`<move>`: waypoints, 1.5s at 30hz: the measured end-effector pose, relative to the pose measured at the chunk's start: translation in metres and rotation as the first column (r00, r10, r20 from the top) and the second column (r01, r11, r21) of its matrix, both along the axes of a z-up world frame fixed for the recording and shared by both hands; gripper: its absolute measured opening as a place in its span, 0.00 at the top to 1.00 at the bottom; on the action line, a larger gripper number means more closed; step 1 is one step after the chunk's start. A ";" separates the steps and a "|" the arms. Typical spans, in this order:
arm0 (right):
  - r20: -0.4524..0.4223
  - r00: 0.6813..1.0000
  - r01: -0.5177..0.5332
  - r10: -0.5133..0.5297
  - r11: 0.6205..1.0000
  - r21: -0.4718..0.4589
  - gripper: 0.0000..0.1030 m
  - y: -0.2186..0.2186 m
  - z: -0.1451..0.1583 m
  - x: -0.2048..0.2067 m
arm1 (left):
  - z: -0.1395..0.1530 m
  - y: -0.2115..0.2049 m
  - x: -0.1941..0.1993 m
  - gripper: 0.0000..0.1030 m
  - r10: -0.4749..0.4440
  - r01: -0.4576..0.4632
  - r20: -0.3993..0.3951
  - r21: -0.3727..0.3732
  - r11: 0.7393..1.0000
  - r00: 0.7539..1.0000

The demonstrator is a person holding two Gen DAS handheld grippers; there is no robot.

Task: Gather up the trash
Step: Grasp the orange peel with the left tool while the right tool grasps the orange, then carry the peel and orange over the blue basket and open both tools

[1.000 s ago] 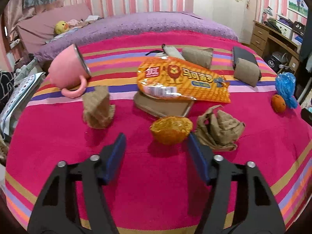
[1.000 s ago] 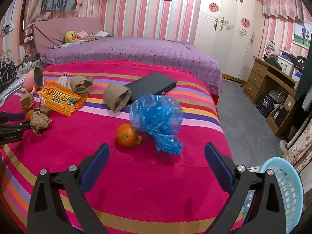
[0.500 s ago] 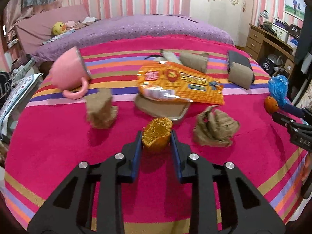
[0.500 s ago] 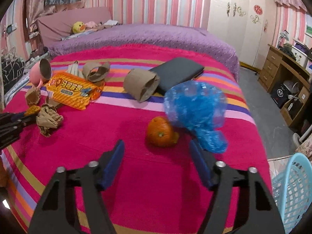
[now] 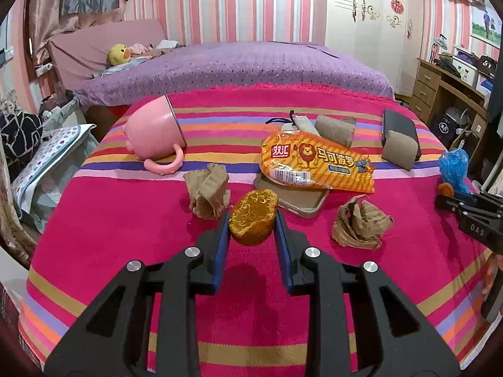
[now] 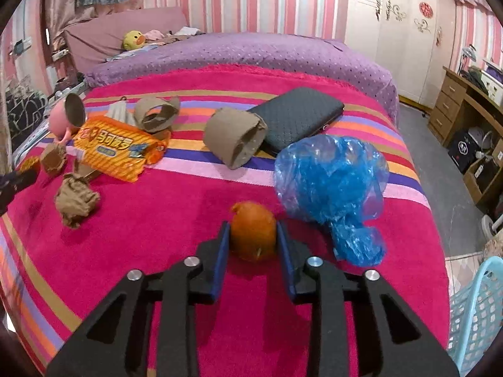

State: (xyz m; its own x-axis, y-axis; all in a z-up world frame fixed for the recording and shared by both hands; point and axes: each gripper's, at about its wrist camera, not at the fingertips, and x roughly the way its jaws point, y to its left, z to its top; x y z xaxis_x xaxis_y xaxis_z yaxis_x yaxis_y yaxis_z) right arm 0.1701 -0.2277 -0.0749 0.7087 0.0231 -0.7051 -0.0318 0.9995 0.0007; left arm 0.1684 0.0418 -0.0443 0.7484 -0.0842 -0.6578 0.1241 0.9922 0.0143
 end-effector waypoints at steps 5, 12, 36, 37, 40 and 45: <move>0.053 0.999 -0.006 0.006 1.000 0.005 0.76 -0.008 0.015 -0.025 | 0.011 -0.007 -0.014 0.74 -0.004 0.004 0.032 -0.003 1.000 0.999; 0.138 0.990 0.006 -0.009 1.000 0.020 0.76 -0.034 0.045 -0.062 | 0.028 -0.032 -0.037 0.74 -0.025 0.026 0.079 -0.024 0.999 0.997; 0.234 0.947 0.223 -0.220 0.975 0.014 0.76 -0.211 0.078 -0.171 | 0.058 -0.245 -0.108 0.74 -0.215 0.217 0.182 0.014 0.976 0.960; 0.234 0.943 0.241 -0.238 0.970 0.014 0.76 -0.222 0.077 -0.176 | 0.058 -0.254 -0.111 0.74 -0.227 0.228 0.186 0.017 0.974 0.956; 0.232 0.932 0.283 -0.279 0.959 0.020 0.76 -0.247 0.075 -0.188 | 0.055 -0.288 -0.123 0.74 -0.281 0.281 0.195 0.027 0.959 0.940; 0.218 0.910 0.357 -0.353 0.934 0.023 0.76 -0.287 0.065 -0.207 | 0.039 -0.341 -0.137 0.74 -0.362 0.362 0.163 0.035 0.932 0.918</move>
State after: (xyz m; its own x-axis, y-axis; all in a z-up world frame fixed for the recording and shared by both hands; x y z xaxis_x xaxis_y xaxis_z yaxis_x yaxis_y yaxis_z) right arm -0.0370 -0.5149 -0.0094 0.8021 -0.2687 -0.5334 0.3274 0.9448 0.0164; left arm 0.0317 -0.2993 -0.0050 0.7646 -0.3673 -0.5296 0.4703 0.8799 0.0686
